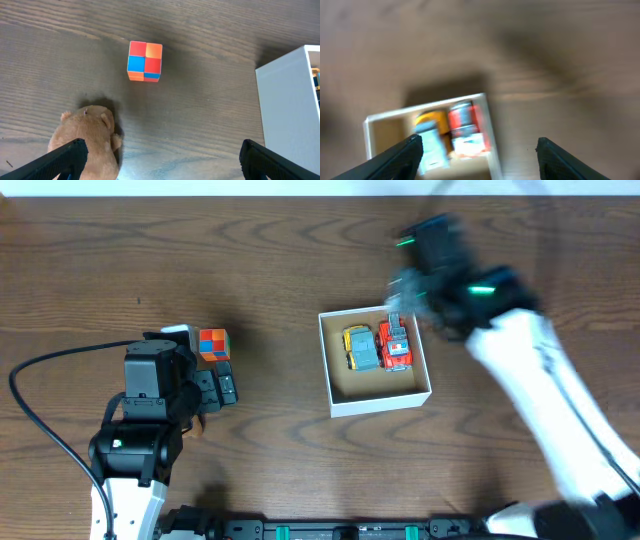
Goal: Pack container
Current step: 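Move the right gripper to the red-grey ball and grasp it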
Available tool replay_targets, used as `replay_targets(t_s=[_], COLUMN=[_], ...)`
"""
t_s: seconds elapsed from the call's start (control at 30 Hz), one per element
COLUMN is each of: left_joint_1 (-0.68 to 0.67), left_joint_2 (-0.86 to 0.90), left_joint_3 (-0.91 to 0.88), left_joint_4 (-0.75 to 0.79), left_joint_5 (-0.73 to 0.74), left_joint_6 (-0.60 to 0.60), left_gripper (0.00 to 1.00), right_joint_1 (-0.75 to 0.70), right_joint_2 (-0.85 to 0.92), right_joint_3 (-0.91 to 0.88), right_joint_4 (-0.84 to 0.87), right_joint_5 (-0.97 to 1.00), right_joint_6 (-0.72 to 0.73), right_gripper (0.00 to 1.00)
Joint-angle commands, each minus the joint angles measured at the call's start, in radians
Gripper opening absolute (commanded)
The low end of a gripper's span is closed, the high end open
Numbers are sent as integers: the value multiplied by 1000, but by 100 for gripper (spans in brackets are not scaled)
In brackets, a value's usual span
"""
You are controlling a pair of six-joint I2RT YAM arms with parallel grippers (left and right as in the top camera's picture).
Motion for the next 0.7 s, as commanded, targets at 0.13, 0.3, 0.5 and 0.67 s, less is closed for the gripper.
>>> replay_targets(t_s=[0.13,0.3,0.5,0.67], left_joint_1=[-1,-1,-1,-2], left_joint_2=[5,5,5,5], left_joint_3=[22,22,22,22], left_joint_4=[0,0,-1,0], left_joint_5=[3,3,3,3], left_joint_6=[-9,-9,-9,-9], left_gripper=[98,98,98,98], right_joint_1=[-359,-561,-723,-831], right_joint_2=[-91,-88,-87,-85], right_joint_3=[3,-90,-297,-468], right_joint_4=[-193,-225,-144,-35], right_joint_5=[-98,-181,-218,-221], right_joint_6=[50,50,49,38], right_gripper=[88,99,99,99])
